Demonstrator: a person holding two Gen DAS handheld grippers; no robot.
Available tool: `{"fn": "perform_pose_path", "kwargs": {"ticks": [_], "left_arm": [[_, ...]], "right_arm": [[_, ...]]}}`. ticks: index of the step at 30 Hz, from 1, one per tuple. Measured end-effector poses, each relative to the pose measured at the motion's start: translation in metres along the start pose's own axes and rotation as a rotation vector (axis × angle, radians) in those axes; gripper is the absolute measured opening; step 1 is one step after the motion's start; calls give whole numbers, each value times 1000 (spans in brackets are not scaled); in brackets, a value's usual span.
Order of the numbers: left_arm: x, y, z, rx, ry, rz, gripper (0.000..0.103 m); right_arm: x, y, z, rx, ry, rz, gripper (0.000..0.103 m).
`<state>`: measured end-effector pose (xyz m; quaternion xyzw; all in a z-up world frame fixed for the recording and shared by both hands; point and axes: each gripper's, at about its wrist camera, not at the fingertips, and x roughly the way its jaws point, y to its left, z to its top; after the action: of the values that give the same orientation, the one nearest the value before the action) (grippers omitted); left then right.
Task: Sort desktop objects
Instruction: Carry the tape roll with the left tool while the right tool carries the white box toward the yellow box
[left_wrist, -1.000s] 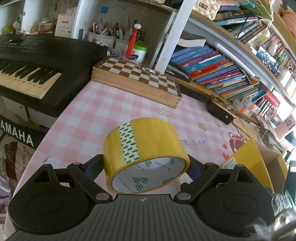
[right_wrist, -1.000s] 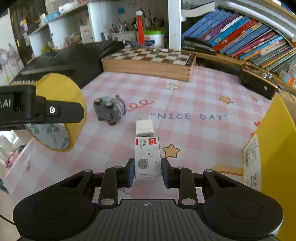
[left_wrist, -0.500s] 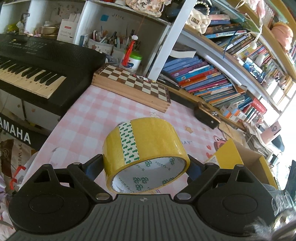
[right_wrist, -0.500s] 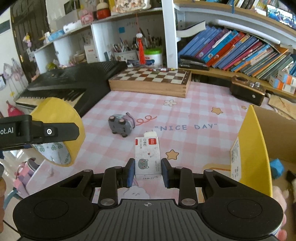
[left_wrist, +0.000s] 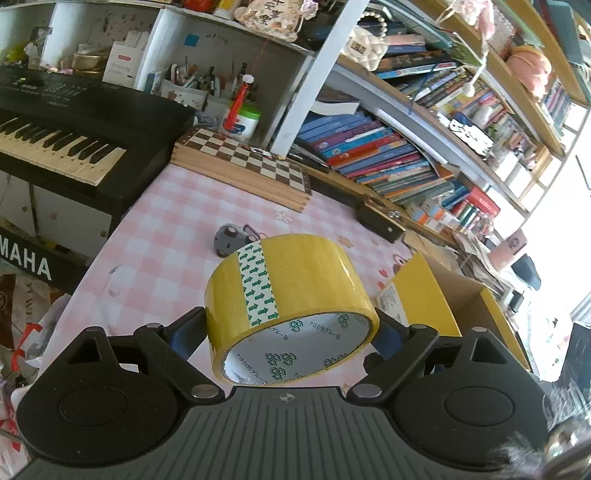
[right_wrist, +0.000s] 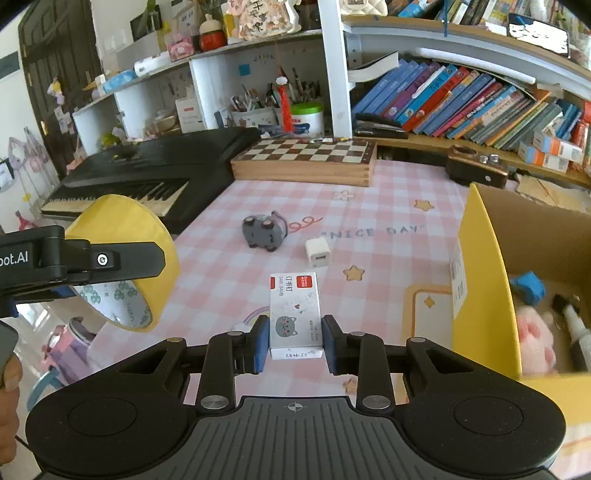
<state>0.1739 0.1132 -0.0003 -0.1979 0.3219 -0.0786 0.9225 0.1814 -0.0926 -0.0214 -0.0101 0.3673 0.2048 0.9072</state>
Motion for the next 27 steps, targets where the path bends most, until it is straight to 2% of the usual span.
{"fn": "perform_pose_path", "kwargs": {"ticks": [12,27], "left_arm": [[-51,8,-30,3,15,-29,91],[-93,7,-60,57,47,-94,91]], "right_arm": [[-42,24,-39,36,10,11,30],[-84,48,-84,99,3,-20,30]]}}
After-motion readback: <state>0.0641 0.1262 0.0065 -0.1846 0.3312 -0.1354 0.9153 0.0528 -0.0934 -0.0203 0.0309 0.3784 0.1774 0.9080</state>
